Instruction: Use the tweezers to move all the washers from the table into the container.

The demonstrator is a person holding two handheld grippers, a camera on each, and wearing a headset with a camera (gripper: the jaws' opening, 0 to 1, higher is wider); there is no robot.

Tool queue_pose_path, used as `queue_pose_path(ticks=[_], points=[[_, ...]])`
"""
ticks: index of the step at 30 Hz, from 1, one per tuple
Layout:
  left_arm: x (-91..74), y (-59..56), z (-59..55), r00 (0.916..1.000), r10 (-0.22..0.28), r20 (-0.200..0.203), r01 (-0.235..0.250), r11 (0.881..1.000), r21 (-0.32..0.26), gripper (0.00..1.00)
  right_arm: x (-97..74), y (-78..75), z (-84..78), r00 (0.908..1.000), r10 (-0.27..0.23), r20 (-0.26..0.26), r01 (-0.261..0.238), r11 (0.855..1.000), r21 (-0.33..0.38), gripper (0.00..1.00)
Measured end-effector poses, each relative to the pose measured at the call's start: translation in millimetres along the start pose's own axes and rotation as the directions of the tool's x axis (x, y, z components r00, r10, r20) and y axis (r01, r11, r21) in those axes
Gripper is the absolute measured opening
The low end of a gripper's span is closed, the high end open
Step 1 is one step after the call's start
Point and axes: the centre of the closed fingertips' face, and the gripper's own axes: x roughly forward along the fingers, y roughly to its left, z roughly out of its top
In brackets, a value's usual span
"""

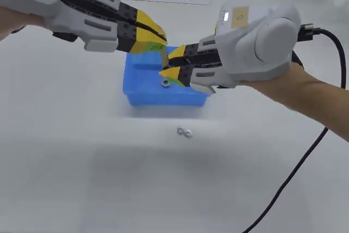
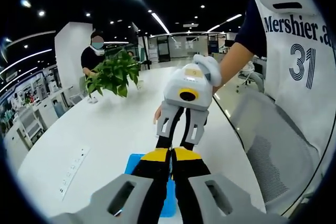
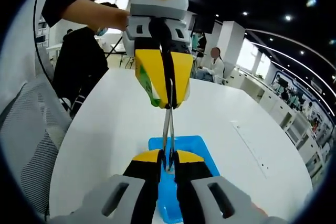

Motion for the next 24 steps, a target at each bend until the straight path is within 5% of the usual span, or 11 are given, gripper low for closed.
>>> queue_pose_path(ticks=[7,24], points=[[6.2,13.0,-12.4,1.0,0.007,-0.002,-0.007,1.0,0.001,0.05,13.4,-14.5,-15.8,0.9999,0.0,-0.01,0.0,1.0,0.02,0.11],[25.5,34.4,-55.6,0.9995,0.004,-0.03,-0.006,0.998,-0.064,0.05,38.1,-20.0,-49.5,0.9977,0.027,-0.062,-0.023,0.998,0.063,0.11]])
